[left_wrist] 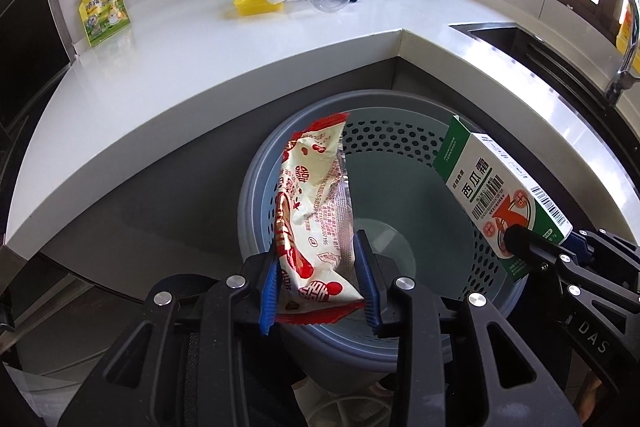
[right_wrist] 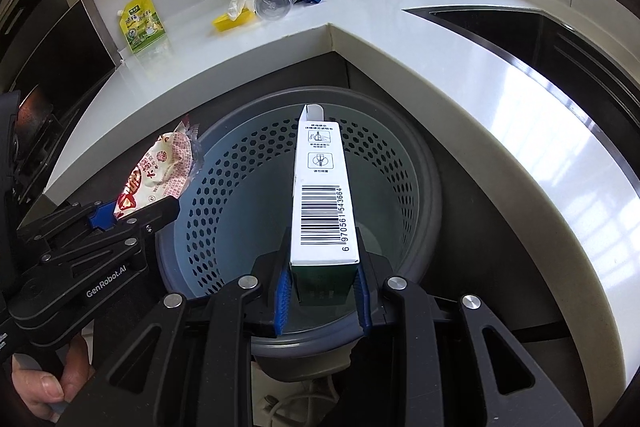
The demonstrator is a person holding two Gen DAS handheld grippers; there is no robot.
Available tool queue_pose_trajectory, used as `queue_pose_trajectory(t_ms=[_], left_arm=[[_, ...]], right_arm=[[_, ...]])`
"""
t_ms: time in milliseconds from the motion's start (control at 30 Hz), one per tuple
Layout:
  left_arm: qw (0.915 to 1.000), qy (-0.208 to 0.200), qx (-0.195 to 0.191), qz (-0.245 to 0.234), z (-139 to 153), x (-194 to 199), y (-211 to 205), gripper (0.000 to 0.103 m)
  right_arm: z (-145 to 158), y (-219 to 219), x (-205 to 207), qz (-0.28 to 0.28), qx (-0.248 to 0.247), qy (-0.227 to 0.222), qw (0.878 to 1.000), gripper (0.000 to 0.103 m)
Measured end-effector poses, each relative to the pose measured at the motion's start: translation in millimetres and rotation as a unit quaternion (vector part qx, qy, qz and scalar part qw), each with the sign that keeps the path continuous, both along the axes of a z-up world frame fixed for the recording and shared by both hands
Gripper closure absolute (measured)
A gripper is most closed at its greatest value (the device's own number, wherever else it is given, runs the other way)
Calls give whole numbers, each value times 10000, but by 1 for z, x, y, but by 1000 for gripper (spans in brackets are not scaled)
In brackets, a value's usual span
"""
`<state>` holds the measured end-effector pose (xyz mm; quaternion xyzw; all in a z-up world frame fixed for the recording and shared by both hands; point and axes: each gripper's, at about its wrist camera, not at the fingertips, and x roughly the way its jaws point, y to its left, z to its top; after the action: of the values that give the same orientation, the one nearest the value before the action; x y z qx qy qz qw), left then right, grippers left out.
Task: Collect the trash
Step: 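Open both tools to drop the wrapper and carton into the basket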
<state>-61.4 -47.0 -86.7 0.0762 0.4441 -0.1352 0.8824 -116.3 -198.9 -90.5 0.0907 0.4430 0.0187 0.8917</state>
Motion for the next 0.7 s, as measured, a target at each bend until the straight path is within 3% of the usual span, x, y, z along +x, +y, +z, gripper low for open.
queue_pose_trajectory(t_ms=[100, 200, 367, 567, 700], left_arm=[[10000, -33, 11, 9, 1, -1, 0, 65], [10000, -61, 20, 35, 3, -2, 2, 52], [9998, -166, -6, 99, 9, -5, 6, 35], [9979, -543, 19, 341, 30, -9, 17, 24], [9948, -850, -16, 566, 54, -11, 31, 23]], right_arm=[[0, -1, 0, -4, 23, -15, 10000, 77], [2, -2, -1, -20, 24, -77, 10000, 76], [8, -4, -7, -93, 61, -261, 9996, 62], [17, -3, -14, -108, 121, -459, 9988, 54], [26, 1, -16, -105, 116, -610, 9980, 47]])
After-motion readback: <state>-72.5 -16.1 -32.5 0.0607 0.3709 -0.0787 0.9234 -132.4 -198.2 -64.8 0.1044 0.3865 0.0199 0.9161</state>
